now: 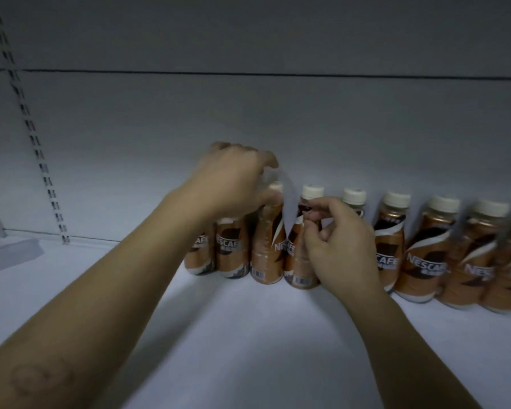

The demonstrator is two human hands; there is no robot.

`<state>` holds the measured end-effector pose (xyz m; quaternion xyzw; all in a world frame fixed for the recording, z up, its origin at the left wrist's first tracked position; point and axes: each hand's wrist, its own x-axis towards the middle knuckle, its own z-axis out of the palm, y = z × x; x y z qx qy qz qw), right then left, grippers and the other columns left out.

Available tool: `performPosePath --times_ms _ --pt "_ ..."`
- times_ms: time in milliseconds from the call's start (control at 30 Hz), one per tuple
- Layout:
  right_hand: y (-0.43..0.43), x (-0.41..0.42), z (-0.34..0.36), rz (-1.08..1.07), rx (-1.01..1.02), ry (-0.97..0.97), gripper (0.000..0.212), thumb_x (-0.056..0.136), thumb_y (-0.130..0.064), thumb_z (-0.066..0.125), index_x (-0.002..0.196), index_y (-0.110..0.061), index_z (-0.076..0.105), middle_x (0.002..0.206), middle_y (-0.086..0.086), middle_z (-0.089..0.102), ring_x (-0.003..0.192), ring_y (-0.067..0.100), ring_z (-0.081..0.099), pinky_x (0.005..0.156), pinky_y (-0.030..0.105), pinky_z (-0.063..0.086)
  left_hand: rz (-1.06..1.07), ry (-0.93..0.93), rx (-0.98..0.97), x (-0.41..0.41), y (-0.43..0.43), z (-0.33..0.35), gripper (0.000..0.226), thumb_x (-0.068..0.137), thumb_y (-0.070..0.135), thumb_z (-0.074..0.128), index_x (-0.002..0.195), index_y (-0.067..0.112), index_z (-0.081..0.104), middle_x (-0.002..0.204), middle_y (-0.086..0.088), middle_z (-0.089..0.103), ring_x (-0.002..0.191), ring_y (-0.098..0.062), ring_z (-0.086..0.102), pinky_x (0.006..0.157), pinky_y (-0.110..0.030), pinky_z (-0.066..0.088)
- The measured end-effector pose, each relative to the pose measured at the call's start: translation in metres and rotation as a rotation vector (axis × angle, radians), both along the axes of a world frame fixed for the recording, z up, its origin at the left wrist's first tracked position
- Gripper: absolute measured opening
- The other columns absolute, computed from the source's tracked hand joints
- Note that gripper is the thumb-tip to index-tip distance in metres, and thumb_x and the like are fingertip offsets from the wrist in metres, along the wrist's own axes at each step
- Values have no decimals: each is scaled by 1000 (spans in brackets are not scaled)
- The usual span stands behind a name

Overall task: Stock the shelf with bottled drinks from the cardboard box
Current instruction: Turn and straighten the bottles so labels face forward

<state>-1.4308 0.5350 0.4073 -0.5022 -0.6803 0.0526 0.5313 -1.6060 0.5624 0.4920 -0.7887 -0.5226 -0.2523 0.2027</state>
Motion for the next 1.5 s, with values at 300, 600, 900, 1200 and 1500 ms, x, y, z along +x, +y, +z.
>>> performPosePath --times_ms 300,600,900,1200,1500 --pt "4 8 1 -110 18 -71 28 84 -24 68 109 -27 56 94 -16 49 79 -4 45 66 3 28 -14 -48 -212 24 19 13 35 66 40 82 87 19 64 84 1 63 80 -21 58 67 -33 46" --pt "6 9 3 -140 -53 -89 46 81 -30 73 121 -27 52 101 -17 49 94 0 47 82 21 38 -238 -130 -367 6 24 17 24 70 20 80 87 30 66 86 16 66 80 3 60 69 -16 45" --pt "5 8 3 -113 -131 -49 52 82 -31 71 129 -32 48 114 -15 58 99 7 58 89 33 51 -225 -24 -297 18 23 16 40 78 38 73 115 31 59 96 10 61 88 -10 58 73 -29 50" --pt "8 14 1 -36 -176 -32 65 73 -38 77 130 -35 46 102 -25 52 97 0 52 80 21 44 -293 76 -316 50 21 7 46 82 15 70 126 25 59 117 -1 55 103 -20 54 89 -38 46" --pt "4 15 3 -120 -68 -92 54 84 -26 70 133 -32 49 117 -11 65 92 0 56 79 14 40 -298 -25 -277 48 28 7 38 72 41 78 104 23 69 101 2 63 86 -14 57 72 -28 45"
